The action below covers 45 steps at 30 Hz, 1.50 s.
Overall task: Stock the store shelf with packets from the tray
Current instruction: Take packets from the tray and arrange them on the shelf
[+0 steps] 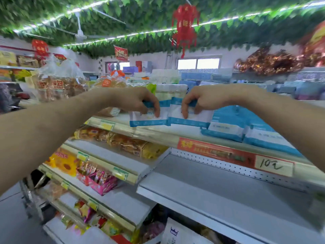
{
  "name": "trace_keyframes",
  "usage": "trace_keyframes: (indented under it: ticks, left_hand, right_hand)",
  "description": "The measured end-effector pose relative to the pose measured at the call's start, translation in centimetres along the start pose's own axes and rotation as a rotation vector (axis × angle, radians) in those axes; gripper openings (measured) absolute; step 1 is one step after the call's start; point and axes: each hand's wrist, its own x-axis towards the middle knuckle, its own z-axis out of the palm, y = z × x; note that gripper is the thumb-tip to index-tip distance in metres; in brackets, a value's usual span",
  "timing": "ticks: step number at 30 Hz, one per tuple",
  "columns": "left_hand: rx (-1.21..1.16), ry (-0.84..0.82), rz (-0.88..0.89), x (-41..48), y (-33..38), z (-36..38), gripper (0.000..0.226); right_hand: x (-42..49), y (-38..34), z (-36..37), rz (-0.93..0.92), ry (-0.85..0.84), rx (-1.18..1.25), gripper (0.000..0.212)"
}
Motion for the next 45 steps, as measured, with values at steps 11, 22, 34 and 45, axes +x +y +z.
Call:
trace_keyframes:
  ticks: [11, 22, 34, 45]
  left_hand:
    - [-0.049, -0.088, 0.273, 11.8, 8.3, 4.1, 0.052]
    - [0.01, -0.242, 0.433, 17.5, 13.3, 6.2, 0.045]
    - [-0.112, -0.243, 0.42, 19.0, 12.0, 8.5, 0.046]
    - [-0.116, -0.233, 0.409, 18.5, 11.1, 8.6, 0.05]
  right_hand:
    - [-12.5, 7.4, -0.4, 0.361, -0.025, -0.009, 0.043]
    - [-17.1, 10.6, -0.9, 0.506, -0.051, 0.016, 0.042]
    - [-17.1, 10.4, -0.8, 0.494, -0.06, 0.015, 0.042]
    - [-16.7, 10.0, -0.4, 0.446, -0.113, 0.003, 0.043]
